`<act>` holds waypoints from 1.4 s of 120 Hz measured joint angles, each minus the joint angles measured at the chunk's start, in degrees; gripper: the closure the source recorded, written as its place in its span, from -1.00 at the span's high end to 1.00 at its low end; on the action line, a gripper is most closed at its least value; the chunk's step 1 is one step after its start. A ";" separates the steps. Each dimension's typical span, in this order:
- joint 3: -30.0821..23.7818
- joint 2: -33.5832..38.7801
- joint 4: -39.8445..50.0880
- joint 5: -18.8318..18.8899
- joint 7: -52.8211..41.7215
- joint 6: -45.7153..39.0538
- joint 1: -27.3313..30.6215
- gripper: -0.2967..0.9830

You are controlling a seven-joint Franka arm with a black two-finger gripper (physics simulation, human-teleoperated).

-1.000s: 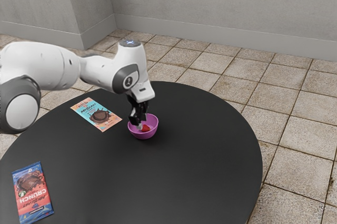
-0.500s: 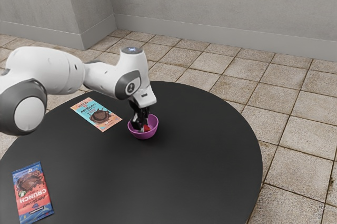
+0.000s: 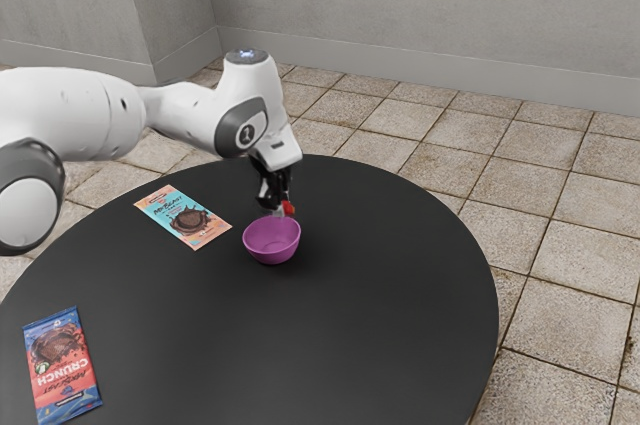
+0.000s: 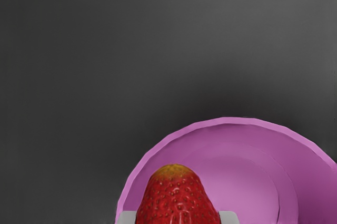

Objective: Take strawberry from the bowl

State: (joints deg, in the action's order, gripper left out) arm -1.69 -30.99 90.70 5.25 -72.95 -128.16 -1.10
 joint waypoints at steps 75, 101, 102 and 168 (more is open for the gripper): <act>-0.75 -2.64 -1.78 -0.02 3.69 2.68 -14.33 -0.57; -0.95 -4.73 -2.24 -0.28 5.07 3.07 -14.28 -0.11; -0.95 -4.72 -2.25 -0.30 5.10 3.10 -14.28 -0.08; 0.84 25.41 3.68 -0.42 21.90 29.23 -8.03 0.49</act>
State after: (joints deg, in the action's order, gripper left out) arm -0.85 -5.58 94.38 4.83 -51.05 -98.93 -9.13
